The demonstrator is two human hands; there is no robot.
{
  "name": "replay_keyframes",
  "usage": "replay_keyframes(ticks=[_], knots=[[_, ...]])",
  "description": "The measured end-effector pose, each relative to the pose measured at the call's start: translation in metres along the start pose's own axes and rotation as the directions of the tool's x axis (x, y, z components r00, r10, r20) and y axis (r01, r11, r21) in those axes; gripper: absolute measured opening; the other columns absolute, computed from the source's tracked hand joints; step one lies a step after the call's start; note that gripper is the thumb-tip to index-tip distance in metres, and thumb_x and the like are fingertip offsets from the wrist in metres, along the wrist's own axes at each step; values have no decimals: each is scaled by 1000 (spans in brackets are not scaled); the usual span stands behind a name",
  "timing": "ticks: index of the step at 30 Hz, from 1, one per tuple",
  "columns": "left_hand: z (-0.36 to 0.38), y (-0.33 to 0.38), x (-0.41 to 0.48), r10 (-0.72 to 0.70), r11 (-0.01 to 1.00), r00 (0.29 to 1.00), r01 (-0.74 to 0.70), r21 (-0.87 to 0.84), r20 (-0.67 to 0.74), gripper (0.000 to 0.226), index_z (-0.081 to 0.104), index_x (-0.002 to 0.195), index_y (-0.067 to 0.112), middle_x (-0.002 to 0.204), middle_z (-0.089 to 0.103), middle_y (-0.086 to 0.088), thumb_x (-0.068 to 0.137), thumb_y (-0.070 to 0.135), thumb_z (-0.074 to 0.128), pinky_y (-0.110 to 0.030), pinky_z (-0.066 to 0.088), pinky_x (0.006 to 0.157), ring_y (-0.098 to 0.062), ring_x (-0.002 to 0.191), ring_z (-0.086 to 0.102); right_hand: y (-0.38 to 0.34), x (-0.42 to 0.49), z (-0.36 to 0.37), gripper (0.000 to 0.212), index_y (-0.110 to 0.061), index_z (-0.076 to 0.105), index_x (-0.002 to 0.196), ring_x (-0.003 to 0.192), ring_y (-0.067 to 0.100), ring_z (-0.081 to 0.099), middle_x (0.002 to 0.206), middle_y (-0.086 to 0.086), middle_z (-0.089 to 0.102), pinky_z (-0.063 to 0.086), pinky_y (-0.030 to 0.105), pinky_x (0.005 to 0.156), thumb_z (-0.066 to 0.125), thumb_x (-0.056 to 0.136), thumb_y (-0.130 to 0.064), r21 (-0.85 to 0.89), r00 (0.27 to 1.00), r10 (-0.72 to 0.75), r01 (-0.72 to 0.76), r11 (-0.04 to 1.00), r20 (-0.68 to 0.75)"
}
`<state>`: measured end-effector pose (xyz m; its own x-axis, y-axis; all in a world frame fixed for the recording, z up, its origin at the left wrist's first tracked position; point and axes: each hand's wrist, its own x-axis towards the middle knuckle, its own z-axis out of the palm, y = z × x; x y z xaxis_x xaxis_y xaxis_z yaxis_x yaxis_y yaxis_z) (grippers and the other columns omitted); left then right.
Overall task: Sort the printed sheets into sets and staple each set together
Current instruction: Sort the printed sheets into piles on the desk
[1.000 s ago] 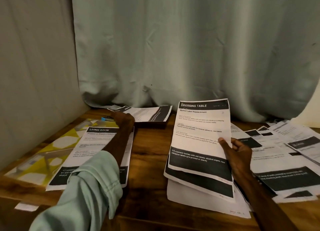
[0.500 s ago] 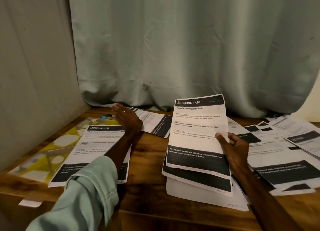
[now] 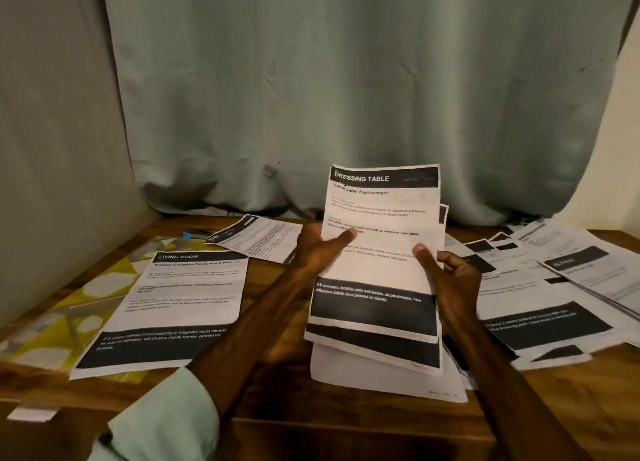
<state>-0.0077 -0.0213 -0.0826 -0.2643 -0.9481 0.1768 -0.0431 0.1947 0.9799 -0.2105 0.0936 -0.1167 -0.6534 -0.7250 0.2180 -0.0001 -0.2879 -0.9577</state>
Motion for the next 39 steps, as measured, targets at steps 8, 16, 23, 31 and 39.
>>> replay_keyframes(ticks=[8,16,23,31,39], knots=[[-23,-27,-1,35,998,996,-40,57,82,25,68,119,14,111,77,-4,103,31,59,-32,60,84,-18,94,76,-1,15,-9,32,-17,67,129,106,5,68,129,-8,64,58,16,73,62,99,-6,-30,990,-104,107,994,92],[-40,-29,1,-56,992,998,58,-116,17,22,68,117,17,108,79,-4,101,32,63,-45,61,87,-26,95,77,-3,15,-13,79,-25,25,159,87,12,77,118,0,71,64,35,72,69,95,-10,-40,998,-52,54,998,37],[-39,-27,-6,-36,990,999,41,-137,36,14,68,111,16,110,78,-8,100,24,65,-43,63,82,-28,95,77,-3,12,-13,15,-28,67,105,76,15,77,106,-2,77,60,27,56,73,94,-20,-154,986,97,-76,985,136],[-45,-25,-7,-80,977,996,88,-195,48,27,65,119,13,110,78,-7,97,27,69,-57,58,94,-32,97,76,-3,18,-13,23,-23,70,116,82,24,78,109,1,77,64,47,75,73,94,-19,-143,988,88,-70,987,123],[-55,-25,-4,-77,970,996,83,-228,36,35,65,123,13,111,78,-9,95,32,71,-60,56,95,-34,99,76,-13,18,-20,19,-23,70,112,78,28,78,100,4,79,64,40,65,73,94,-19,-16,986,147,-146,989,84]])
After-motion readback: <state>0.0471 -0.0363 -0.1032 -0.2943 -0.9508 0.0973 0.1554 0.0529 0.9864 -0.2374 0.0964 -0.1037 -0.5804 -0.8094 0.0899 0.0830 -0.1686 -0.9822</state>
